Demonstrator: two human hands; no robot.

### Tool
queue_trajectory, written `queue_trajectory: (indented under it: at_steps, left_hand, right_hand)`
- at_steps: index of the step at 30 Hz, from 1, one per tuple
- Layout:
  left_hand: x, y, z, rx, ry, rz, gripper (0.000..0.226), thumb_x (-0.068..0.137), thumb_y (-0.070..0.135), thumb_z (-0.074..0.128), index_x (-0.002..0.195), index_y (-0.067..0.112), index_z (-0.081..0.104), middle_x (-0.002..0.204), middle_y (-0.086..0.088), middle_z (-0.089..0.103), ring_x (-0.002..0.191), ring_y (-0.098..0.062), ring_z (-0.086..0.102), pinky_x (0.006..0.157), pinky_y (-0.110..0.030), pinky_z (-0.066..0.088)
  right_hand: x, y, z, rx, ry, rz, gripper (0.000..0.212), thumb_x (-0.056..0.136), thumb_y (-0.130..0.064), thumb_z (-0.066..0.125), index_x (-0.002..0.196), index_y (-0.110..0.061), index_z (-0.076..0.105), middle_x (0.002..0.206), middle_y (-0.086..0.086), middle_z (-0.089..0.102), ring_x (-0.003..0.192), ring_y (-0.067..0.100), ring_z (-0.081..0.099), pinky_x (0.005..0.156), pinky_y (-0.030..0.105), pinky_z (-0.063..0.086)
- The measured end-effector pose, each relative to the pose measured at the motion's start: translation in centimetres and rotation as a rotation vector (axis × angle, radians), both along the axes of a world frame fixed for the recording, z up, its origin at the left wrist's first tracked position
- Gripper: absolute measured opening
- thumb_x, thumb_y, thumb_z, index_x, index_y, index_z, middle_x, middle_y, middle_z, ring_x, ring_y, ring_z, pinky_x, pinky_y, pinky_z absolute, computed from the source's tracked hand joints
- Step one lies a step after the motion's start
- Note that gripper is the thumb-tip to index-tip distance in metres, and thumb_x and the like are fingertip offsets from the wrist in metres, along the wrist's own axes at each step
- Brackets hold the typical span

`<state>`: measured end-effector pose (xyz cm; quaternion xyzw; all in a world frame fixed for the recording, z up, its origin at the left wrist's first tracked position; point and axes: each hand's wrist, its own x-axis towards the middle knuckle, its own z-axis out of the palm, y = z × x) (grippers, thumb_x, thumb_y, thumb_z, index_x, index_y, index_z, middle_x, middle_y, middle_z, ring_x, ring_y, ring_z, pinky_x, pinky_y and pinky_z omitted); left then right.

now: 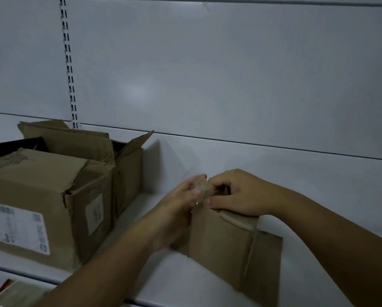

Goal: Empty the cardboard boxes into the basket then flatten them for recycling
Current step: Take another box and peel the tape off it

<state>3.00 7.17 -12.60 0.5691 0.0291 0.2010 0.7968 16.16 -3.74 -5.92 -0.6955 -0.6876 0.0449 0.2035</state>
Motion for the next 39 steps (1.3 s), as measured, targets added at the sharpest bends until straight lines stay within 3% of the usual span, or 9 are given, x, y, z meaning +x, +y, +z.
queue_trajectory:
  at_steps: [5,8,11,17,22,26,30,35,39]
  left_hand:
    - [0.1,-1.0,-2.5,0.258,0.008,0.069,0.054,0.073,0.010,0.077,0.123,0.020,0.058,0.116,-0.004,0.069,0.106,-0.020,0.066,0.082,-0.025,0.053]
    - [0.4,-0.6,-2.9,0.279,0.006,0.080,0.043,0.071,0.012,0.079,0.110,0.019,0.065,0.108,-0.004,0.072,0.098,-0.020,0.069,0.078,-0.024,0.055]
    - [0.6,-0.5,-3.2,0.306,-0.005,0.112,0.046,0.063,0.021,0.079,0.107,0.014,0.067,0.107,-0.008,0.072,0.098,-0.024,0.069,0.080,-0.028,0.056]
    - [0.9,-0.8,-3.4,0.355,0.016,0.107,0.038,0.069,0.018,0.077,0.105,0.018,0.067,0.103,0.001,0.074,0.096,-0.015,0.070,0.078,-0.022,0.054]
    - [1.1,-0.7,-3.7,0.381,0.052,0.138,0.035,0.068,0.025,0.082,0.100,0.028,0.067,0.102,0.010,0.074,0.094,-0.010,0.070,0.080,-0.023,0.056]
    - [0.9,-0.7,-3.7,0.397,0.076,0.183,0.031,0.061,0.030,0.086,0.088,0.028,0.070,0.091,0.013,0.075,0.086,-0.006,0.070,0.075,-0.020,0.056]
    - [0.4,0.0,-3.4,0.326,0.068,0.189,0.042,0.057,0.045,0.083,0.092,0.025,0.072,0.096,0.004,0.075,0.091,-0.011,0.070,0.083,-0.030,0.056]
    - [0.5,-0.6,-2.3,0.014,0.028,0.077,0.057,0.071,0.062,0.061,0.113,0.024,0.069,0.114,0.000,0.071,0.108,-0.016,0.065,0.096,-0.035,0.047]
    - [0.9,-1.0,-1.8,0.021,0.057,0.129,0.042,0.072,0.045,0.064,0.101,0.015,0.073,0.100,-0.007,0.075,0.096,-0.021,0.070,0.088,-0.033,0.053]
  right_hand:
    - [0.6,0.8,-0.9,0.187,-0.088,0.022,0.040,0.081,-0.046,0.054,0.053,-0.021,0.043,0.049,-0.007,0.040,0.050,0.008,0.039,0.056,0.019,0.026]
    - [0.3,1.2,-1.2,0.237,-0.164,0.061,0.027,0.084,-0.050,0.042,0.066,-0.030,0.042,0.070,-0.012,0.045,0.069,0.006,0.045,0.064,0.025,0.036]
    - [0.1,1.3,-0.6,0.148,-0.178,0.103,0.038,0.084,-0.049,0.038,0.093,-0.019,0.060,0.094,-0.008,0.058,0.088,0.010,0.053,0.077,0.031,0.046]
    - [-0.2,2.8,-0.2,-0.019,0.100,-0.027,0.037,0.091,-0.026,0.055,0.059,-0.009,0.048,0.055,0.001,0.044,0.052,0.011,0.040,0.056,0.030,0.035]
    - [-0.5,3.4,1.4,-0.228,0.240,-0.139,0.029,0.089,-0.027,0.058,0.067,-0.009,0.063,0.062,0.004,0.055,0.058,0.010,0.047,0.063,0.031,0.039]
    - [-0.6,3.9,2.9,-0.372,0.132,-0.150,0.026,0.089,-0.029,0.061,0.076,-0.007,0.068,0.068,0.007,0.062,0.062,0.009,0.052,0.067,0.032,0.044]
    - [-1.7,4.1,0.6,-0.107,-0.089,-0.211,0.030,0.090,-0.028,0.057,0.065,-0.012,0.059,0.058,-0.003,0.051,0.052,0.005,0.043,0.057,0.027,0.036]
    - [-1.8,3.1,-1.5,0.294,-0.258,-0.282,0.026,0.079,-0.042,0.056,0.079,-0.023,0.074,0.083,-0.009,0.057,0.083,0.011,0.048,0.080,0.028,0.035]
    - [-1.7,3.4,-0.8,0.168,0.114,-0.271,0.023,0.084,-0.025,0.066,0.070,-0.008,0.072,0.062,0.009,0.060,0.055,0.012,0.050,0.060,0.027,0.041]
